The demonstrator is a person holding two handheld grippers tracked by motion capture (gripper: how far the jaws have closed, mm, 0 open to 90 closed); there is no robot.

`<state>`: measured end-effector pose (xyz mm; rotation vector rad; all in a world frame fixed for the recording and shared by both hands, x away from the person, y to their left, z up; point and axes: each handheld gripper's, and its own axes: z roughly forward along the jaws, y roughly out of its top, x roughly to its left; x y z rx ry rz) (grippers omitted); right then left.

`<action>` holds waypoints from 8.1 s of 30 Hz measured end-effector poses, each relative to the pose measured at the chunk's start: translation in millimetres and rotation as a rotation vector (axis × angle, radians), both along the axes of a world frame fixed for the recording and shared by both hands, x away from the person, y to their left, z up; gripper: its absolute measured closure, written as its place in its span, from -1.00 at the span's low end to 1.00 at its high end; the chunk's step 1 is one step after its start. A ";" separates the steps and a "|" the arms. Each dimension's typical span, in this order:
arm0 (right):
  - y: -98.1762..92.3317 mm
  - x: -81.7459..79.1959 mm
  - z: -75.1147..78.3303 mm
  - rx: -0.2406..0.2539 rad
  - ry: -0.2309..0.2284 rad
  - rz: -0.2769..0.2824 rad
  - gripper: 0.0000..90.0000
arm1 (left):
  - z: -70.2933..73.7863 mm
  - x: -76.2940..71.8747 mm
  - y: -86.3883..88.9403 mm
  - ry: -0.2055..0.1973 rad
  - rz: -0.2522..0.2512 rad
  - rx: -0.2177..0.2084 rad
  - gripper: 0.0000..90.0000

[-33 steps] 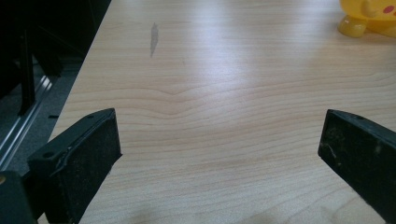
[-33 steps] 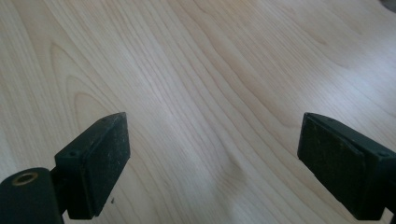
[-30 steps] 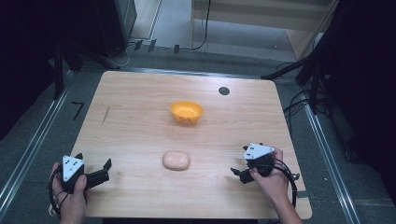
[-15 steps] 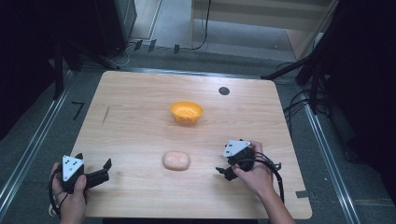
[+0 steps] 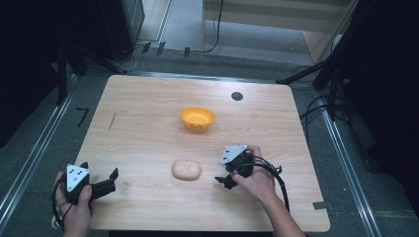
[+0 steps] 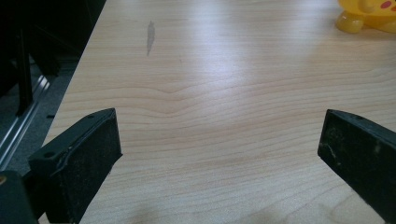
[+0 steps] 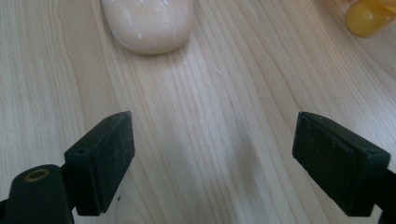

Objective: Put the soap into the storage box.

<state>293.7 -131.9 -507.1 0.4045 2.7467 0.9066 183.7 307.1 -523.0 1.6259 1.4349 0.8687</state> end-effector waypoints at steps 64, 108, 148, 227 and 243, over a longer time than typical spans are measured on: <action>105.9 21.3 -9.3 -0.071 0.102 0.208 -0.39 | 0.0 0.1 0.0 0.004 -0.017 0.001 -1.00; 82.8 45.2 10.7 -0.076 0.117 0.195 -0.26 | 0.0 0.3 0.3 0.004 -0.001 -0.003 -0.99; 64.8 109.1 49.3 -0.075 0.090 0.163 -0.26 | -0.2 1.5 -3.2 0.010 -0.017 0.021 -0.99; 83.7 185.3 57.4 -0.233 0.091 -0.008 -0.16 | 0.0 1.2 -1.9 0.009 -0.018 0.011 -0.98; 61.3 166.6 63.7 -0.127 0.060 -0.023 -0.25 | 0.1 1.4 -1.6 0.011 -0.016 0.010 -0.98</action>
